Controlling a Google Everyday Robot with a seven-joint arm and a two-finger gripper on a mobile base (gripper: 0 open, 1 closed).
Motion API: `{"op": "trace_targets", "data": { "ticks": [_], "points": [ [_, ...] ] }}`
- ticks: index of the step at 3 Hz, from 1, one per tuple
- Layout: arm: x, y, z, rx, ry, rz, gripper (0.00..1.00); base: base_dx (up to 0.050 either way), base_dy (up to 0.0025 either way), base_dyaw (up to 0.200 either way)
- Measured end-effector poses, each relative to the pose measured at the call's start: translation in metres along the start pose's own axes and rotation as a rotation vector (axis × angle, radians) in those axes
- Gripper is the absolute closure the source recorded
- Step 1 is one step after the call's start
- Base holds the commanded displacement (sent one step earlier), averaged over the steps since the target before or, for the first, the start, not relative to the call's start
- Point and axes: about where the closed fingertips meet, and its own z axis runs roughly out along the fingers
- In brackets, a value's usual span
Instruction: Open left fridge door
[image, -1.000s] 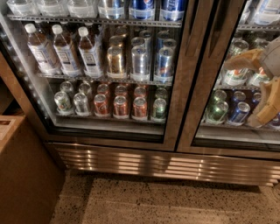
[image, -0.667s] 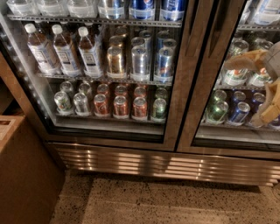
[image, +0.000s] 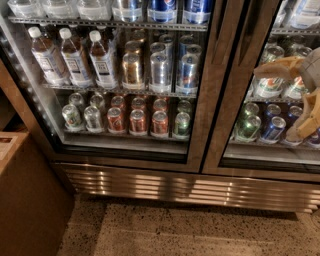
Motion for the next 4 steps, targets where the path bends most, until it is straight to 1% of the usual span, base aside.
{"op": "trace_targets", "data": {
  "ticks": [1,2,3,4],
  "points": [
    [-0.004,-0.006,0.001,-0.059,-0.182,-0.054,0.00,0.000,0.00000,0.000],
    [-0.009,-0.015,0.004,-0.040,-0.218,-0.049,0.00,0.000,0.00000,0.000],
    [-0.009,-0.015,0.004,-0.040,-0.218,-0.049,0.00,0.000,0.00000,0.000],
    [-0.022,-0.017,-0.007,0.006,-0.256,-0.078,0.00,0.000,0.00000,0.000]
  ]
}}
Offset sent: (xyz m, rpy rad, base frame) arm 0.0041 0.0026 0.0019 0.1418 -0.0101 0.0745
